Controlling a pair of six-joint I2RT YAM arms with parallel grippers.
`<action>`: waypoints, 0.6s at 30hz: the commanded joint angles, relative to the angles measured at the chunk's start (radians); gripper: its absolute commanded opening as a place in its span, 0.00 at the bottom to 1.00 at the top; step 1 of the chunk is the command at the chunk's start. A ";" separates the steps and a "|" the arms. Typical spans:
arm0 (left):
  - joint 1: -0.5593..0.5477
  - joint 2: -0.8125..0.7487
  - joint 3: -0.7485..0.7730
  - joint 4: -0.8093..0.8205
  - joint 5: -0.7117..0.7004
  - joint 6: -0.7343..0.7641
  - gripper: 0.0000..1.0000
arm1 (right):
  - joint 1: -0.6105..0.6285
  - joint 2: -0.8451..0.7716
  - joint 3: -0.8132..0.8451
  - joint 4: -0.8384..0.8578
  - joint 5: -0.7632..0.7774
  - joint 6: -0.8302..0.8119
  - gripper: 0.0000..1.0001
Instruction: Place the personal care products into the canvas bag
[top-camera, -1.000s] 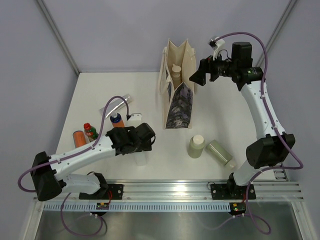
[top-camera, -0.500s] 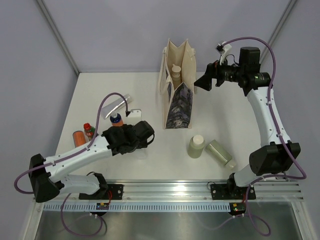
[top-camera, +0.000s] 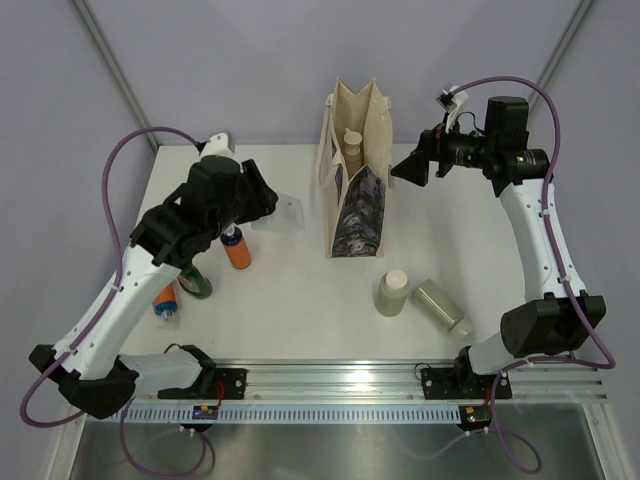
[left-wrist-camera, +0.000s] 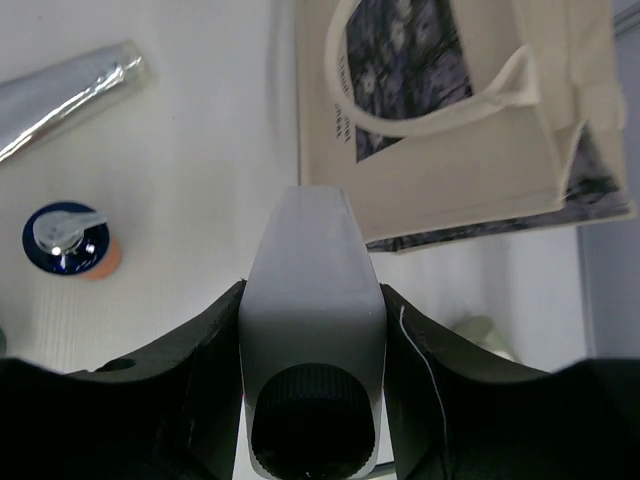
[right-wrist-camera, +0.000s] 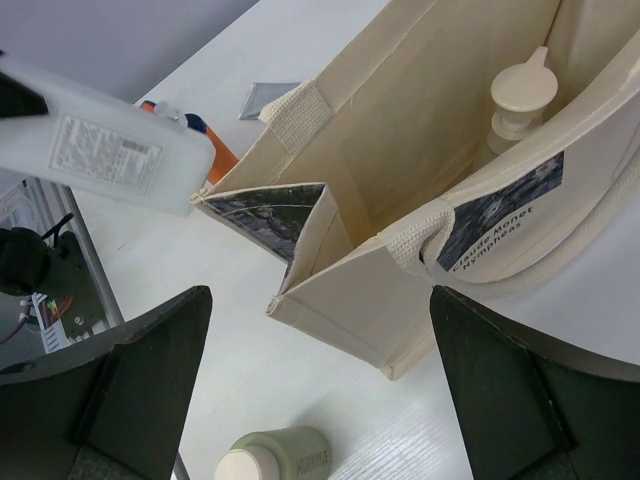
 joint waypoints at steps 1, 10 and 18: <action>0.057 0.054 0.196 0.219 0.153 0.019 0.00 | -0.009 -0.047 -0.017 0.009 -0.041 0.011 1.00; 0.115 0.344 0.669 0.302 0.304 -0.070 0.00 | -0.009 -0.068 -0.073 0.018 -0.057 0.018 0.99; 0.116 0.528 0.807 0.422 0.338 -0.118 0.00 | -0.012 -0.094 -0.118 0.026 -0.060 0.018 0.99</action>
